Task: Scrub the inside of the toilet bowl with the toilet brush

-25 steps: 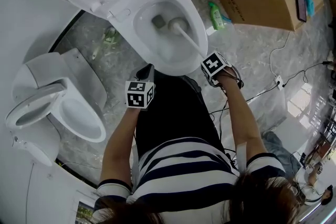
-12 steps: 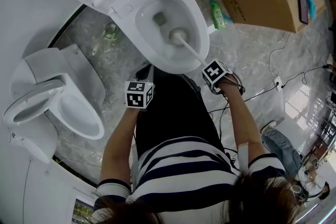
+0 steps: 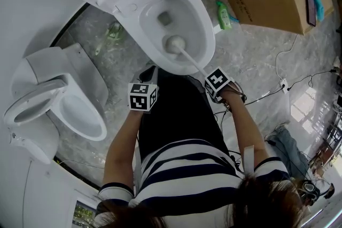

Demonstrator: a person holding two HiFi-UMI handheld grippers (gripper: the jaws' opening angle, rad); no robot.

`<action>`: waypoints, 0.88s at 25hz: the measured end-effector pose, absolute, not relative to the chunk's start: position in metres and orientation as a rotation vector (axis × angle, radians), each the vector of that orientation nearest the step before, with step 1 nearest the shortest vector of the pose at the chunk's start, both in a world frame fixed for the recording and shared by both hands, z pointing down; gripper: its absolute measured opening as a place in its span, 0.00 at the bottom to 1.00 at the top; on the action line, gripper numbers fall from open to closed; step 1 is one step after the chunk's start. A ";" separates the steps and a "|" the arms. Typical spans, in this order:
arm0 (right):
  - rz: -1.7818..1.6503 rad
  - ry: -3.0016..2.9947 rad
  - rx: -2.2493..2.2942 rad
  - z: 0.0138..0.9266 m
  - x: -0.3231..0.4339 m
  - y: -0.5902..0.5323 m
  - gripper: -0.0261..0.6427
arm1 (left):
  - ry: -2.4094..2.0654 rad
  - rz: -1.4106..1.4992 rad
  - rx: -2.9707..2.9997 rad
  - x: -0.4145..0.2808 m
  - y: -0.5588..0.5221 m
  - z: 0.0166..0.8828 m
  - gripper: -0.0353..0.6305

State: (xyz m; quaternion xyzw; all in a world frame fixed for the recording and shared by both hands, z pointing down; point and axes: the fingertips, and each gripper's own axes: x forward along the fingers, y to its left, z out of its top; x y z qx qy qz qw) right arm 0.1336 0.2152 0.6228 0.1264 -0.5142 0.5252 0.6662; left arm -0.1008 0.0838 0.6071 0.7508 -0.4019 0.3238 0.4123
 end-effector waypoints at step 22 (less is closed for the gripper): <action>1.125 -1.323 0.250 0.649 0.067 0.142 0.04 | -1.038 0.796 1.879 -0.109 0.083 0.602 0.05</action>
